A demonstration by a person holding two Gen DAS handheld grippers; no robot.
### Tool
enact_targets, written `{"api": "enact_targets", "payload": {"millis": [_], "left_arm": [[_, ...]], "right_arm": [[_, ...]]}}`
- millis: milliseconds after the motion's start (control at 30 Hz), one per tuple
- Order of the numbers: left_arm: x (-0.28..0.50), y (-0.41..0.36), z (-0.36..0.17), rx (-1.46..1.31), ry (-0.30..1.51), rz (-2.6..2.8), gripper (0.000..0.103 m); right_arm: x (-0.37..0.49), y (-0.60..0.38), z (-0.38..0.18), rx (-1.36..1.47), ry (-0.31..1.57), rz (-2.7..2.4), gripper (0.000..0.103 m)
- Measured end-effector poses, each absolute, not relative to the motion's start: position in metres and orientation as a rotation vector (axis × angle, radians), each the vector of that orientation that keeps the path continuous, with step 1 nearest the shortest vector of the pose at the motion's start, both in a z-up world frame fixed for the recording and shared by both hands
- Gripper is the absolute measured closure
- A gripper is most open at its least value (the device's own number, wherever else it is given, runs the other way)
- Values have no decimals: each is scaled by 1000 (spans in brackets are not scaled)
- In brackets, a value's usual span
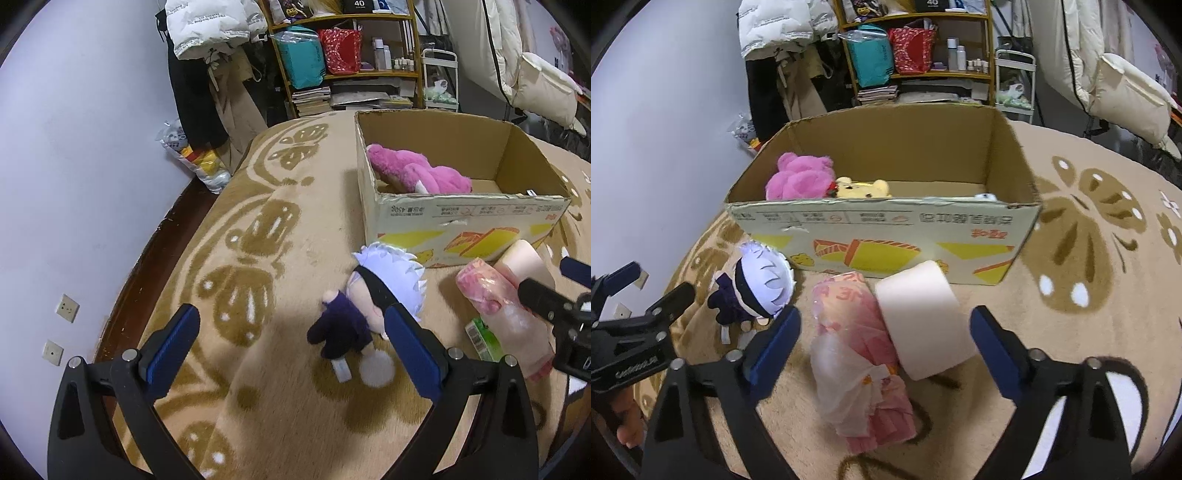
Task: Organize soft objects
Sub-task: 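Move both tools toward the doll and the pink wrapped item on the rug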
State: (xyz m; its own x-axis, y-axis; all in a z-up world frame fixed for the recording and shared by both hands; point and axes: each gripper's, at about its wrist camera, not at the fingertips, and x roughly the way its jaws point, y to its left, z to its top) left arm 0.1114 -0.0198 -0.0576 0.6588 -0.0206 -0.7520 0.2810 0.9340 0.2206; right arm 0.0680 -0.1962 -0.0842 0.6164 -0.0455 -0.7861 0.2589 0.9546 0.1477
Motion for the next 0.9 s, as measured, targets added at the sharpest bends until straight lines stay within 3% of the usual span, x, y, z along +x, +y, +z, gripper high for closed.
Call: {"api": "enact_targets", "payload": {"millis": [167, 267, 367, 567, 900], "left_arm": [[126, -23, -68, 310, 866, -196, 4], [133, -26, -75, 298, 881, -218, 4], [138, -29, -82, 294, 888, -235, 4], [143, -39, -92, 292, 896, -292, 4], [149, -49, -110, 289, 931, -339, 4]], "right_arm": [[76, -190, -91, 238, 898, -148, 11], [81, -187, -95, 229, 905, -123, 24], [87, -185, -100, 227, 925, -98, 26], [89, -181, -101, 199, 914, -80, 41], [93, -175, -104, 215, 919, 8, 49]]}}
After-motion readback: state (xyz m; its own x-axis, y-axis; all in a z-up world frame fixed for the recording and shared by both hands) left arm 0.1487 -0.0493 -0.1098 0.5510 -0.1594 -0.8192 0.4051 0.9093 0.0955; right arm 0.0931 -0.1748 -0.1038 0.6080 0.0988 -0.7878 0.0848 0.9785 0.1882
